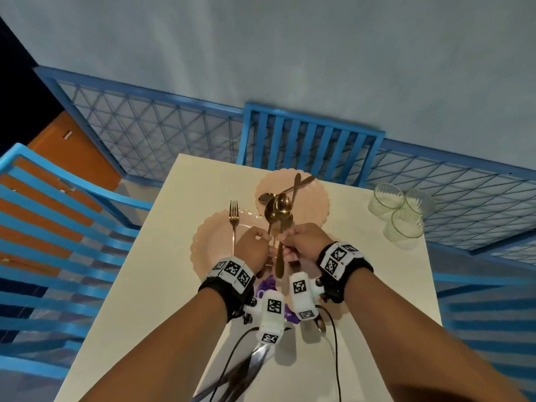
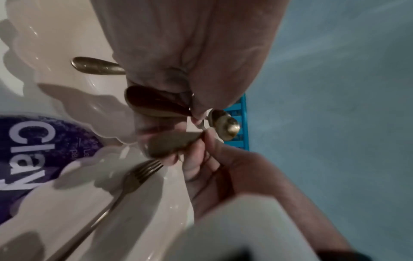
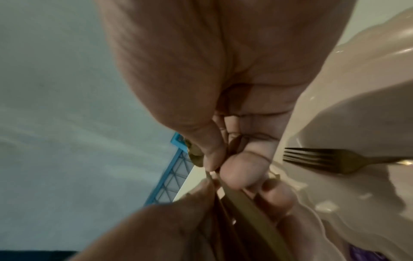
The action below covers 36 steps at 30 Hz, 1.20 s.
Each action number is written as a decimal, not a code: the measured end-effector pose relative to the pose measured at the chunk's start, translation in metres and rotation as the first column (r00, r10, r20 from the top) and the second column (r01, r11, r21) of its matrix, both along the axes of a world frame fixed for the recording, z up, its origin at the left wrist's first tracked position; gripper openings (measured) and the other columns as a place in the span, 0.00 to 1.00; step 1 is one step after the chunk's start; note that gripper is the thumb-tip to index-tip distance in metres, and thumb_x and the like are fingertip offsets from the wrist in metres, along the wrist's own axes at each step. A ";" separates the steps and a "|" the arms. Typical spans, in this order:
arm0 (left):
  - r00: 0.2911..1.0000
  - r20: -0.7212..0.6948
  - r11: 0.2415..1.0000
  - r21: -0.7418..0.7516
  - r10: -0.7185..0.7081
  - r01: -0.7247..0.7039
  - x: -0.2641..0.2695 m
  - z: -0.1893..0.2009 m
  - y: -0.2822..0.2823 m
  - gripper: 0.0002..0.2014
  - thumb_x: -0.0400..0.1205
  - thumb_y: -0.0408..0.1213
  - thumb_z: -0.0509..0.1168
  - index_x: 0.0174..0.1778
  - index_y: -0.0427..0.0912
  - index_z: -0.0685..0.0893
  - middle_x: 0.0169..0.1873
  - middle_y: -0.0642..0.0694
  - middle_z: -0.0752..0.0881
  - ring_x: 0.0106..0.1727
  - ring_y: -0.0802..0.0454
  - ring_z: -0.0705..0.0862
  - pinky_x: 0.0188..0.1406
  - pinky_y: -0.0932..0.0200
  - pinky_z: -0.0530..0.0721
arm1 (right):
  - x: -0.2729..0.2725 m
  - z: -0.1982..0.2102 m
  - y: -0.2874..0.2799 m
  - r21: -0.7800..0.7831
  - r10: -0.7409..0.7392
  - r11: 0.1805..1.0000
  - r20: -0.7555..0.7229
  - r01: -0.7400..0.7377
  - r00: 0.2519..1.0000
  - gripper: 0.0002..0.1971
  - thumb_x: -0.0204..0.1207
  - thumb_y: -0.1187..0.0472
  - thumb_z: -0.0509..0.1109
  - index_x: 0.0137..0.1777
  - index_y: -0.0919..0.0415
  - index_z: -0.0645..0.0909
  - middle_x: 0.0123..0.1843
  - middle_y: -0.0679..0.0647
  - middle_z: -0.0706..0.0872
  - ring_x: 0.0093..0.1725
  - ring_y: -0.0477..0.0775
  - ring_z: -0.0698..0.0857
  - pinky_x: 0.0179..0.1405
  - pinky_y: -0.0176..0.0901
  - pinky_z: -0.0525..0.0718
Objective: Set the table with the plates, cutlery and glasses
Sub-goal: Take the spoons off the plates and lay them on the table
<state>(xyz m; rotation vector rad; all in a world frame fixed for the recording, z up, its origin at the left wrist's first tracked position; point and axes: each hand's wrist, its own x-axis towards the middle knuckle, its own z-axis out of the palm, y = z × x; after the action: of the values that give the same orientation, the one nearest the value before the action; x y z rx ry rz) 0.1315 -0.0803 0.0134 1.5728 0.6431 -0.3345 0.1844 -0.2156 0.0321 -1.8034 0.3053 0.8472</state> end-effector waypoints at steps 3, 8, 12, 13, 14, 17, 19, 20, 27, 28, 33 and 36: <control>0.999 0.001 0.999 0.026 -0.034 0.034 0.013 -0.022 0.001 0.06 0.80 0.38 0.58 0.46 0.49 0.80 0.43 0.31 0.91 0.40 0.34 0.90 0.47 0.38 0.90 | 0.008 -0.002 0.017 -0.066 0.018 0.998 0.016 -0.017 1.000 0.06 0.81 0.70 0.71 0.42 0.68 0.83 0.29 0.61 0.86 0.26 0.53 0.84 0.43 0.52 0.92; 1.000 -0.023 0.995 -0.094 -0.017 0.014 0.022 -0.015 0.008 0.07 0.81 0.36 0.56 0.46 0.53 0.77 0.36 0.29 0.85 0.30 0.39 0.84 0.34 0.47 0.84 | 0.021 -0.004 0.029 -0.370 0.298 0.907 0.222 -0.202 0.928 0.02 0.72 0.69 0.73 0.40 0.69 0.87 0.40 0.63 0.92 0.40 0.60 0.90 0.51 0.56 0.91; 0.998 0.021 0.994 -0.100 -0.052 0.054 0.028 0.004 0.013 0.05 0.89 0.31 0.52 0.52 0.40 0.72 0.26 0.41 0.79 0.18 0.48 0.73 0.21 0.59 0.71 | 0.037 0.005 0.024 -0.385 0.419 0.873 0.281 -0.299 0.863 0.06 0.73 0.69 0.72 0.41 0.65 0.91 0.31 0.39 0.88 0.38 0.43 0.86 0.42 0.41 0.86; 0.998 0.037 0.994 -0.092 -0.056 0.060 0.031 0.004 0.016 0.04 0.89 0.32 0.54 0.53 0.39 0.73 0.26 0.41 0.79 0.19 0.47 0.72 0.22 0.57 0.71 | 0.045 0.004 0.023 -0.402 0.436 0.861 0.271 -0.310 0.858 0.07 0.74 0.68 0.71 0.39 0.63 0.91 0.31 0.38 0.88 0.36 0.41 0.85 0.40 0.40 0.85; 0.998 0.037 0.995 -0.085 -0.045 0.048 0.036 0.003 0.019 0.03 0.89 0.32 0.55 0.53 0.38 0.74 0.26 0.42 0.79 0.21 0.47 0.73 0.23 0.56 0.72 | 0.054 0.001 0.021 -0.436 0.443 0.848 0.267 -0.303 0.856 0.08 0.74 0.67 0.71 0.38 0.61 0.91 0.32 0.40 0.89 0.38 0.42 0.86 0.41 0.41 0.85; 0.999 0.015 0.990 -0.138 0.036 -0.033 0.050 0.006 0.026 0.05 0.88 0.26 0.55 0.51 0.36 0.75 0.25 0.41 0.77 0.24 0.45 0.77 0.20 0.58 0.78 | 0.086 -0.009 0.019 -0.607 0.474 0.761 0.284 -0.226 0.833 0.08 0.77 0.65 0.69 0.42 0.59 0.90 0.44 0.51 0.91 0.49 0.53 0.88 0.52 0.47 0.88; 0.997 0.015 0.982 -0.173 0.078 -0.074 0.059 0.008 0.029 0.04 0.89 0.27 0.56 0.51 0.34 0.76 0.25 0.40 0.79 0.27 0.43 0.81 0.20 0.57 0.82 | 0.108 -0.016 0.020 -0.694 0.533 0.689 0.291 -0.208 0.795 0.08 0.79 0.65 0.67 0.48 0.60 0.89 0.49 0.56 0.91 0.53 0.58 0.89 0.57 0.50 0.88; 0.996 0.015 0.981 -0.173 0.088 -0.085 0.063 0.007 0.031 0.04 0.90 0.28 0.57 0.50 0.34 0.76 0.26 0.39 0.80 0.27 0.42 0.83 0.19 0.57 0.82 | 0.118 -0.020 0.022 -0.723 0.572 0.653 0.278 -0.224 0.772 0.09 0.79 0.65 0.67 0.52 0.59 0.88 0.52 0.57 0.91 0.54 0.59 0.89 0.58 0.51 0.87; 0.992 0.014 0.983 -0.138 0.122 -0.119 0.081 -0.001 0.046 0.07 0.89 0.32 0.58 0.58 0.33 0.76 0.30 0.38 0.86 0.20 0.45 0.81 0.19 0.60 0.79 | 0.162 -0.045 0.047 -0.940 0.881 0.200 0.049 -0.277 0.470 0.19 0.79 0.66 0.70 0.70 0.55 0.81 0.66 0.58 0.80 0.62 0.62 0.83 0.52 0.53 0.85; 0.991 0.009 0.980 -0.155 0.132 -0.129 0.082 -0.003 0.047 0.06 0.89 0.32 0.58 0.59 0.33 0.75 0.30 0.38 0.86 0.19 0.46 0.81 0.19 0.60 0.78 | 0.163 -0.049 0.049 -0.951 0.895 0.156 0.021 -0.268 0.445 0.18 0.77 0.65 0.72 0.67 0.56 0.82 0.65 0.58 0.79 0.60 0.62 0.84 0.49 0.53 0.86; 0.988 0.016 0.970 -0.194 0.151 -0.145 0.081 -0.007 0.059 0.01 0.89 0.31 0.57 0.55 0.38 0.72 0.28 0.37 0.84 0.17 0.47 0.79 0.20 0.58 0.75 | 0.163 -0.063 0.055 -0.957 0.900 0.177 0.062 -0.232 0.432 0.14 0.76 0.65 0.71 0.61 0.56 0.84 0.60 0.56 0.78 0.54 0.60 0.84 0.43 0.51 0.86; 0.985 0.025 0.965 -0.208 0.168 -0.159 0.077 -0.003 0.067 0.02 0.89 0.29 0.57 0.53 0.39 0.70 0.27 0.38 0.84 0.15 0.50 0.78 0.19 0.61 0.72 | 0.168 -0.065 0.056 -0.947 0.903 0.214 0.098 -0.240 0.418 0.13 0.76 0.62 0.73 0.60 0.53 0.81 0.57 0.54 0.78 0.55 0.60 0.84 0.44 0.51 0.84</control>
<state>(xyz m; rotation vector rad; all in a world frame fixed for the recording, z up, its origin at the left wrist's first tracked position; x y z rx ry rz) 0.2086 -0.0129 0.0100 1.3169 0.6790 -0.2353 0.3519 -0.1598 -0.0328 -3.1863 -0.7980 0.4701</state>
